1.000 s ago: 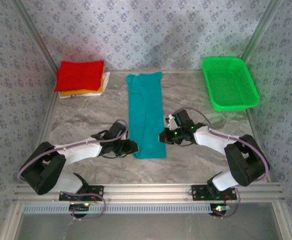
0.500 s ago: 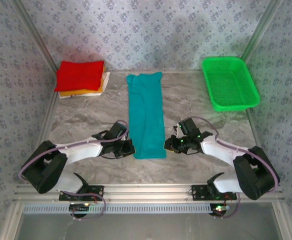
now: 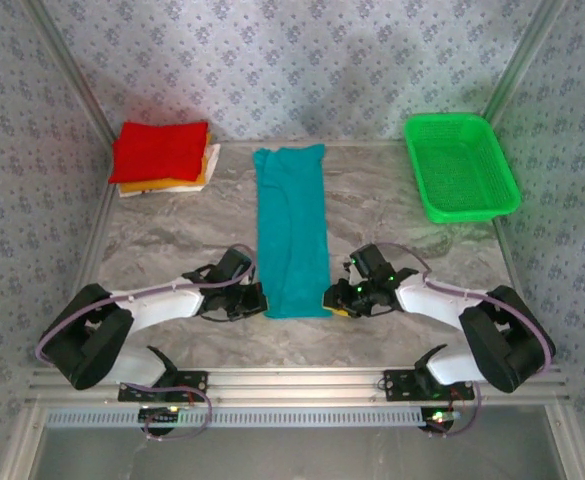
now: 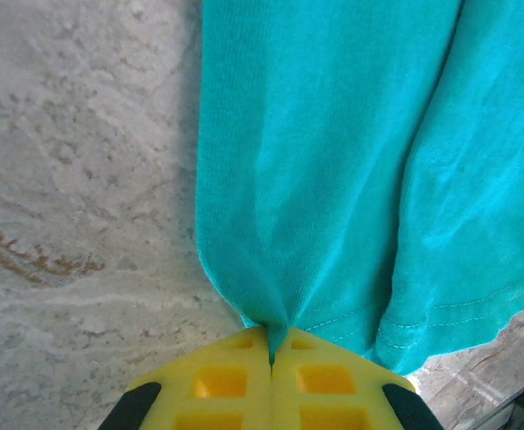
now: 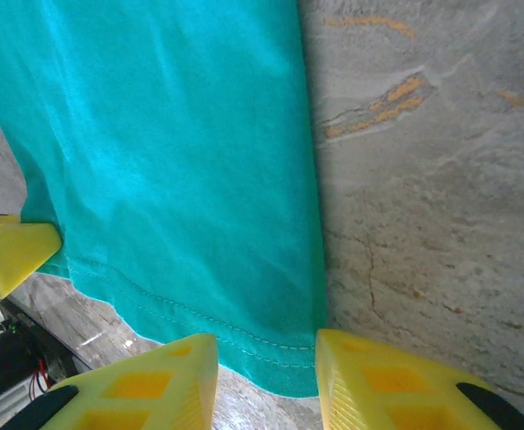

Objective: Fold and stack the t-shirts

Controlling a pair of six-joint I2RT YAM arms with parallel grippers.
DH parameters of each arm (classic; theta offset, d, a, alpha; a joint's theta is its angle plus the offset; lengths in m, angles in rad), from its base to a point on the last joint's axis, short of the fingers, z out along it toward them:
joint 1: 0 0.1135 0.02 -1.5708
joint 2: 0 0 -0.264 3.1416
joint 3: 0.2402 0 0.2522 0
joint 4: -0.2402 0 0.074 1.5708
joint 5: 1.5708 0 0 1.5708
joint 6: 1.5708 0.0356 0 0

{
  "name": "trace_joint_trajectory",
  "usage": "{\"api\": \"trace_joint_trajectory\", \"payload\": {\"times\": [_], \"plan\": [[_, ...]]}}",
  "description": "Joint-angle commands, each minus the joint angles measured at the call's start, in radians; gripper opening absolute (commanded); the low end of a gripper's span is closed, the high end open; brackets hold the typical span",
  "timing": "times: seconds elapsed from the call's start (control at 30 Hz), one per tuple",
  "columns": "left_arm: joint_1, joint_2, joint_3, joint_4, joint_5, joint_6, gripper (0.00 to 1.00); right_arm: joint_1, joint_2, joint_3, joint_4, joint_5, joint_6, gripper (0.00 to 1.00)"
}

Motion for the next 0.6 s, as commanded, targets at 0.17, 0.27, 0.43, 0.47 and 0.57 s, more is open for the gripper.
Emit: {"api": "trace_joint_trajectory", "payload": {"times": [0.17,0.27,0.43,0.47,0.57], "plan": [[-0.007,-0.029,-0.022,0.016,-0.006,-0.006,0.0,0.018,0.045,0.022,0.013,0.009,0.028,0.42],[-0.006,-0.032,-0.024,0.017,-0.006,-0.006,0.0,0.036,0.064,0.029,0.039,0.001,0.035,0.39],[-0.007,-0.026,-0.02,0.013,-0.003,-0.003,0.0,0.074,0.094,0.054,0.07,-0.009,0.038,0.35],[-0.007,-0.028,-0.021,0.011,-0.003,-0.003,0.0,0.078,0.097,0.057,0.075,-0.008,0.042,0.34],[-0.008,-0.044,-0.031,0.017,-0.007,-0.009,0.0,0.09,0.098,0.065,0.083,-0.002,0.051,0.32]]}}
